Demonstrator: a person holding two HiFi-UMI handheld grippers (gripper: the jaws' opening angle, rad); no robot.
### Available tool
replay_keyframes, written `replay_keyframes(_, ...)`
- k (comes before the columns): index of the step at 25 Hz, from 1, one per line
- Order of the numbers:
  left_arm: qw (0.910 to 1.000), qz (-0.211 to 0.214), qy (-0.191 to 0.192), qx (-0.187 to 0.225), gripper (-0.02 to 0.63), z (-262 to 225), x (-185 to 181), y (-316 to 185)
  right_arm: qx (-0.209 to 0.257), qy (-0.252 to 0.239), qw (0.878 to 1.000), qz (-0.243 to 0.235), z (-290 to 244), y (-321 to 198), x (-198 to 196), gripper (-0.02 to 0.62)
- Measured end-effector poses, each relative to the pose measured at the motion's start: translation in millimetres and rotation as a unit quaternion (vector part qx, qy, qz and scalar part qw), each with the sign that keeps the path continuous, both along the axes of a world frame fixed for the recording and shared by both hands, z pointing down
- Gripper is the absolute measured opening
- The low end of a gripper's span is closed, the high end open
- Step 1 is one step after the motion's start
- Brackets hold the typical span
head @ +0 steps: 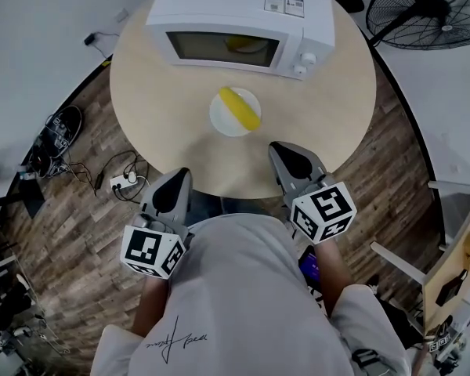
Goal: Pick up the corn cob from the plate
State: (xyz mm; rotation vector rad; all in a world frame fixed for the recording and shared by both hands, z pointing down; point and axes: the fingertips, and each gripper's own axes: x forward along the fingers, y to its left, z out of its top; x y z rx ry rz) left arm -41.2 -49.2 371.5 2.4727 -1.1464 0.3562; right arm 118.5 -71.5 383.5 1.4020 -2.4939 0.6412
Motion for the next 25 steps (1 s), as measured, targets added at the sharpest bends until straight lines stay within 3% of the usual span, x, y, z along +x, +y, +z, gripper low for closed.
replay_keyframes(3, 0.9999, 0.002, 0.013, -0.003, -0.008, 0.3, 1.6, -7.6, -0.007, -0.005, 1.000, 0.001, 2.8, -9.8, -0.4, 0.037)
replay_keyframes(11, 0.9998, 0.017, 0.004, -0.005, -0.008, -0.4, 2.1, -19.9, -0.017, 0.000, 1.000, 0.000, 7.6, -29.1, -4.7, 0.038)
replay_keyframes(25, 0.9999, -0.003, -0.001, -0.015, -0.008, 7.0, -11.6, -32.1, -0.046, 0.001, 0.999, -0.008, 27.0, -53.7, -9.2, 0.057)
